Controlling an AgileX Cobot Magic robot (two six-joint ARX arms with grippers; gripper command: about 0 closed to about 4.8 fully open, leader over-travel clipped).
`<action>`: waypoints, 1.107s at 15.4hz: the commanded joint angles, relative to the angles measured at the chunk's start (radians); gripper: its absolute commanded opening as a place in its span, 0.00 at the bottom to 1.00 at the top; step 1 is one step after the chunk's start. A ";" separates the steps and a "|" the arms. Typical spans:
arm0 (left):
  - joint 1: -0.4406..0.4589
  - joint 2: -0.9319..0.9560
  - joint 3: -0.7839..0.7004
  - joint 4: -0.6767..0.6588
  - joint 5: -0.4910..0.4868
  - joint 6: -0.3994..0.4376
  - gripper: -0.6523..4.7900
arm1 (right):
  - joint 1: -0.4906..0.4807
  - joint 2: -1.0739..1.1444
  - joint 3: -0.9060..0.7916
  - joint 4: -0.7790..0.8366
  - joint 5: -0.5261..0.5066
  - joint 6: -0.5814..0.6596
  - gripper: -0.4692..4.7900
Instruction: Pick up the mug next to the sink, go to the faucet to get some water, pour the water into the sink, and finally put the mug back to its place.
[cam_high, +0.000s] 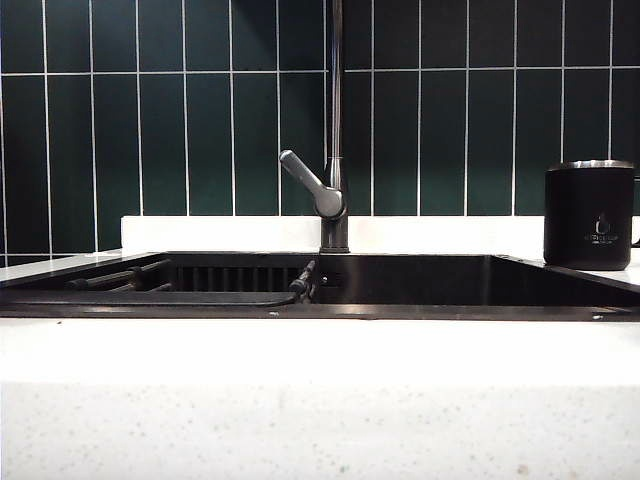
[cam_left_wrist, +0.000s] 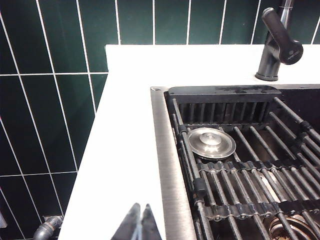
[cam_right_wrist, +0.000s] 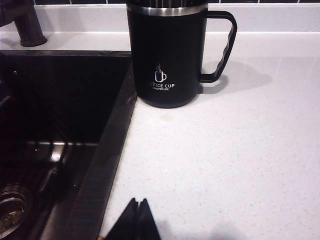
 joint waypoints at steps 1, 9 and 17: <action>0.000 0.001 0.002 0.009 0.004 -0.003 0.11 | 0.001 -0.073 -0.006 0.002 0.003 0.000 0.09; 0.000 0.001 0.001 0.009 0.004 -0.003 0.11 | 0.002 -0.183 -0.006 0.007 0.002 0.000 0.09; 0.000 0.001 0.002 0.009 0.004 -0.003 0.11 | 0.000 -0.183 -0.006 0.007 0.002 0.000 0.09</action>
